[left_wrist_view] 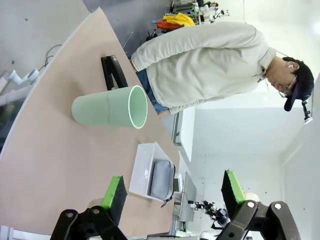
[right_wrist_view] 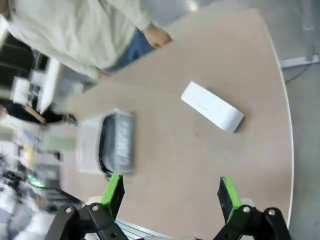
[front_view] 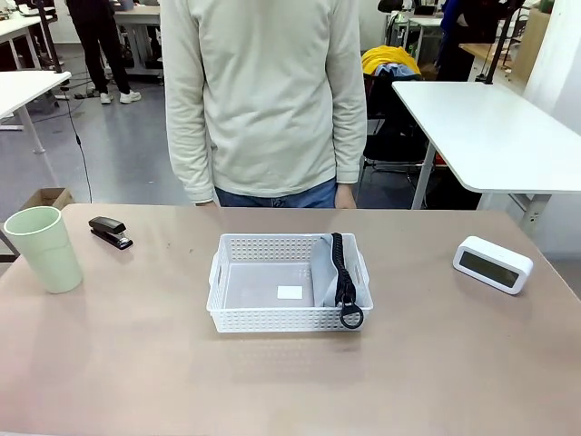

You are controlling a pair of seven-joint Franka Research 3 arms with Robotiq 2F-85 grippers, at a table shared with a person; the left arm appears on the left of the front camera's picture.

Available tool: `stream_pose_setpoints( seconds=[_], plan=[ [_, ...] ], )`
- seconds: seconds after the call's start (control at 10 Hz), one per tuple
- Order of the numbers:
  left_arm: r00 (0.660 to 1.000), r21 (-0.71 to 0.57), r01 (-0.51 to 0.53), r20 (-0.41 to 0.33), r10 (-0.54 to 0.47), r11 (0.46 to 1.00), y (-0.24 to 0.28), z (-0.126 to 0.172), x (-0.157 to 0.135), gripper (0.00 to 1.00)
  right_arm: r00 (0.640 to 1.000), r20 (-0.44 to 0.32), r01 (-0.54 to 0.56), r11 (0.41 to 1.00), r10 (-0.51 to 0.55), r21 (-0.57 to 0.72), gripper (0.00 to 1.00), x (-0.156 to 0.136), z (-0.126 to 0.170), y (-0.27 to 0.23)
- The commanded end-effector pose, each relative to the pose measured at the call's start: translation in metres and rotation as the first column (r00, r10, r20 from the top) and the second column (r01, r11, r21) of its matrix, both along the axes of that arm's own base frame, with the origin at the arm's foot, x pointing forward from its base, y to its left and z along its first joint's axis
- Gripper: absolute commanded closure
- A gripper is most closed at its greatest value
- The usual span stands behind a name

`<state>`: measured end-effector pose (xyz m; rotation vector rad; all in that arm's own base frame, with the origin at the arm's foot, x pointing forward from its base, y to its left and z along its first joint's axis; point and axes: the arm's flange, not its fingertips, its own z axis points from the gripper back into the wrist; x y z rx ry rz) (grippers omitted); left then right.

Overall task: Efficiently arrange items inside the basket to fit them all.
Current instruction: Pick up the Digital clock and place it inside the Organizing basket.

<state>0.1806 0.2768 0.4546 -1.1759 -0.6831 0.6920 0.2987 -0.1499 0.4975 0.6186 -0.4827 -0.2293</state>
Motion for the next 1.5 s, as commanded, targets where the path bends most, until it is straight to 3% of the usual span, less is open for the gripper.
stream_pose_setpoints(
  seconds=[0.0,0.1,0.2,0.3,0.4,0.5,0.6,0.7,0.8,0.9,1.0,1.1,1.4],
  plan=[
    [0.999,0.004,0.001,0.035,-0.001,1.0,0.001,0.001,0.001,0.0,0.892,-0.088,-0.43,0.773,0.443,-0.466,0.0,-0.006,-0.06,0.047],
    [0.999,0.004,0.001,0.035,-0.001,1.0,0.001,0.001,0.001,0.0,0.917,-0.009,-0.362,0.824,0.398,-0.435,0.0,-0.005,-0.056,0.046],
    [0.999,0.004,0.001,0.035,-0.001,1.0,0.001,0.001,0.001,0.0,0.952,0.102,-0.227,0.893,0.287,-0.388,0.0,-0.013,-0.041,0.032],
    [0.999,0.004,0.001,0.035,-0.001,1.0,0.001,0.001,0.001,0.0,0.971,-0.08,-0.239,0.944,0.227,-0.226,0.0,0.029,-0.023,0.044],
    [0.999,0.004,0.001,0.035,-0.001,1.0,0.001,0.001,0.001,0.0,0.971,-0.08,-0.239,0.944,0.227,-0.226,0.0,0.029,-0.023,0.044],
    [0.999,0.004,0.001,0.035,-0.001,1.0,0.001,0.001,0.001,0.0,0.956,-0.046,-0.288,0.902,0.289,-0.323,0.0,0.032,-0.02,0.041],
    [0.999,0.004,0.001,0.035,-0.001,1.0,0.001,0.001,0.001,0.0,0.933,-0.135,-0.36,0.836,0.334,-0.415,0.0,0.043,-0.028,0.058],
    [0.999,0.004,0.001,0.035,-0.001,1.0,0.001,0.001,0.001,0.0,0.886,-0.176,-0.46,0.762,0.429,-0.455,0.0,0.059,-0.034,0.069],
    [0.999,0.004,0.001,0.035,-0.001,1.0,0.001,0.001,0.001,0.0,0.861,-0.199,-0.506,0.748,0.468,-0.429,0.0,0.075,-0.04,0.076],
    [0.999,0.004,0.001,0.035,-0.001,1.0,0.001,0.001,0.001,0.0,0.891,-0.256,-0.45,0.799,0.374,-0.4,0.0,0.092,-0.05,0.085],
    [0.999,0.004,0.001,0.035,-0.001,1.0,0.001,0.001,0.001,0.0,0.893,-0.313,-0.43,0.817,0.324,-0.383,0.0,0.108,-0.065,0.099],
    [0.999,0.004,0.001,0.035,-0.001,1.0,0.001,0.001,0.001,0.0,0.913,-0.363,-0.335,0.849,0.185,-0.409,0.0,0.127,-0.082,0.111],
    [0.999,0.004,0.001,0.035,-0.001,1.0,0.001,0.001,0.001,0.0,0.918,-0.386,-0.264,0.859,0.085,-0.439,0.0,0.165,-0.104,0.125]
  ],
)
